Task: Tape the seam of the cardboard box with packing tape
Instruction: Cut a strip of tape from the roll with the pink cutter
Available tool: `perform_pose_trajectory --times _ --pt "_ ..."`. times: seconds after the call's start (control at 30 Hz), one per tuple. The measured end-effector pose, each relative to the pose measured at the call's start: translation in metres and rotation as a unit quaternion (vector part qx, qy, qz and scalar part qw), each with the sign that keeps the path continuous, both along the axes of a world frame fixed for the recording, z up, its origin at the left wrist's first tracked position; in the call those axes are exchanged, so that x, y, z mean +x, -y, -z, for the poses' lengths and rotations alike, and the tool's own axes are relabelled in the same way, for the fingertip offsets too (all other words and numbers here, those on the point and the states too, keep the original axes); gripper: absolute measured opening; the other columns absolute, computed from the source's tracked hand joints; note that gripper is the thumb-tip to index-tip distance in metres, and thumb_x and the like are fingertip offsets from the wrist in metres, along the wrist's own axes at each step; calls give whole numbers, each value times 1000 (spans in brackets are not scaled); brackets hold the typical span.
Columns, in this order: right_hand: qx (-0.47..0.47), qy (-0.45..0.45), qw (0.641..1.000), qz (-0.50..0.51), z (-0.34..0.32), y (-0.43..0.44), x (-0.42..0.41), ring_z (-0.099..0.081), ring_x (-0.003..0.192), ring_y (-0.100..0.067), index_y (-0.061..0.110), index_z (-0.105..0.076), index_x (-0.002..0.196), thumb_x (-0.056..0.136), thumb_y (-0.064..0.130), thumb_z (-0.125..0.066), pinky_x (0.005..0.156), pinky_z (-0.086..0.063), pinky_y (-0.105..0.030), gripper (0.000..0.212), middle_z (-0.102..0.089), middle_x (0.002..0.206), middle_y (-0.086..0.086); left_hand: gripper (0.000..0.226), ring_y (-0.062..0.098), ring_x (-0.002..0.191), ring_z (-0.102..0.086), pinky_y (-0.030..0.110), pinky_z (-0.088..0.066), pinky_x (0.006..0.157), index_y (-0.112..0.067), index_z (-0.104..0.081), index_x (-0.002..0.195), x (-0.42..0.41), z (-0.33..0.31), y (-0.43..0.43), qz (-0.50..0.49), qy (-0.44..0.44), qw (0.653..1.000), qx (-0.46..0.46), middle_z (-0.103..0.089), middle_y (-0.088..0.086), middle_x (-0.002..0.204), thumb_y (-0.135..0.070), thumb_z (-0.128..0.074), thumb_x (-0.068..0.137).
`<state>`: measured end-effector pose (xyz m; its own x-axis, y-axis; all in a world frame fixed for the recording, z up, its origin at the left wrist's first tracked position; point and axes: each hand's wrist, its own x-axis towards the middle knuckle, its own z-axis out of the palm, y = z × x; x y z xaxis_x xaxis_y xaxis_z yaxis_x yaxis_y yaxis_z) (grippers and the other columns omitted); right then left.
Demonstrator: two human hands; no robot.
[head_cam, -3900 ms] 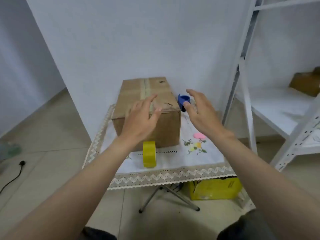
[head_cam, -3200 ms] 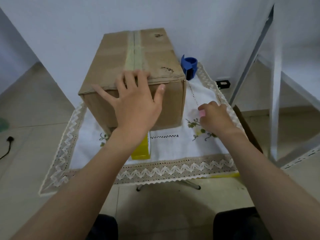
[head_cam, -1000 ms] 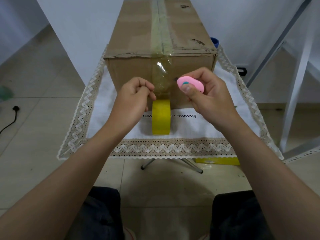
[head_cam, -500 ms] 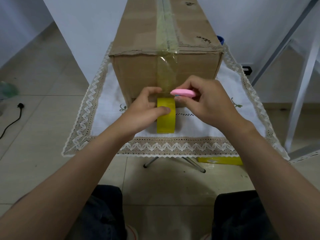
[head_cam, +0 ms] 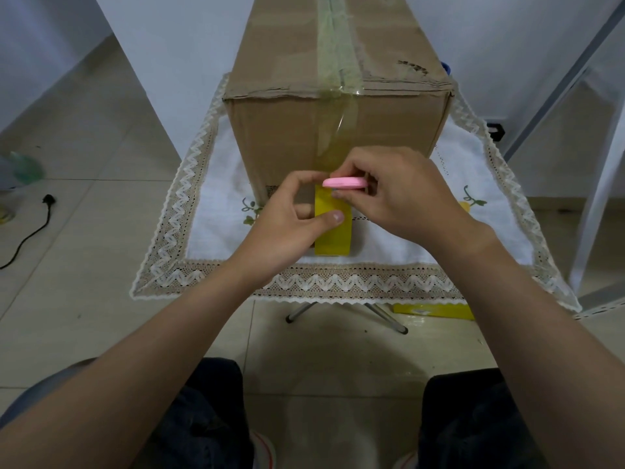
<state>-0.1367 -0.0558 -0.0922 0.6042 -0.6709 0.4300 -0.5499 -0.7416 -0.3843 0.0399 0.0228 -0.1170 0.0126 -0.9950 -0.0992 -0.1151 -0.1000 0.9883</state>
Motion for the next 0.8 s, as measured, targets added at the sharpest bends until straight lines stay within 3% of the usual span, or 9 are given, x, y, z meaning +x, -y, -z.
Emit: perform_pose_trajectory --times 0.27,0.57,0.7,0.8 --pt "-27 -19 999 6 -4 -5 5 -54 72 -11 28 -67 93 91 43 -68 59 -46 -36 14 -54 77 18 46 57 99 -68 76 -51 87 -34 -52 129 -1 -1 -2 0 8 1000 -12 -75 31 101 -13 -75 94" --pt "-40 -35 998 19 -4 -5 8 -58 76 -15 29 -67 92 93 44 -65 60 -48 -39 15 -54 78 17 46 27 87 -78 50 -62 88 -24 -51 131 -2 2 2 -2 -19 1000 -16 -80 17 95 -5 -72 95" --pt "-36 -45 998 25 -3 -5 10 -57 76 -15 31 -66 92 93 41 -67 61 -43 -35 11 -51 77 17 47 24 84 -78 43 -63 82 -23 -50 130 -3 2 1 2 -16 1000 -21 -80 17 93 -6 -73 94" --pt "-35 -51 998 31 -3 -6 12 -57 77 -15 32 -66 92 94 41 -68 62 -40 -33 9 -52 79 17 48 26 83 -79 46 -63 82 -23 -49 131 -5 2 1 -7 -6 1000 -24 -80 16 91 -7 -74 94"
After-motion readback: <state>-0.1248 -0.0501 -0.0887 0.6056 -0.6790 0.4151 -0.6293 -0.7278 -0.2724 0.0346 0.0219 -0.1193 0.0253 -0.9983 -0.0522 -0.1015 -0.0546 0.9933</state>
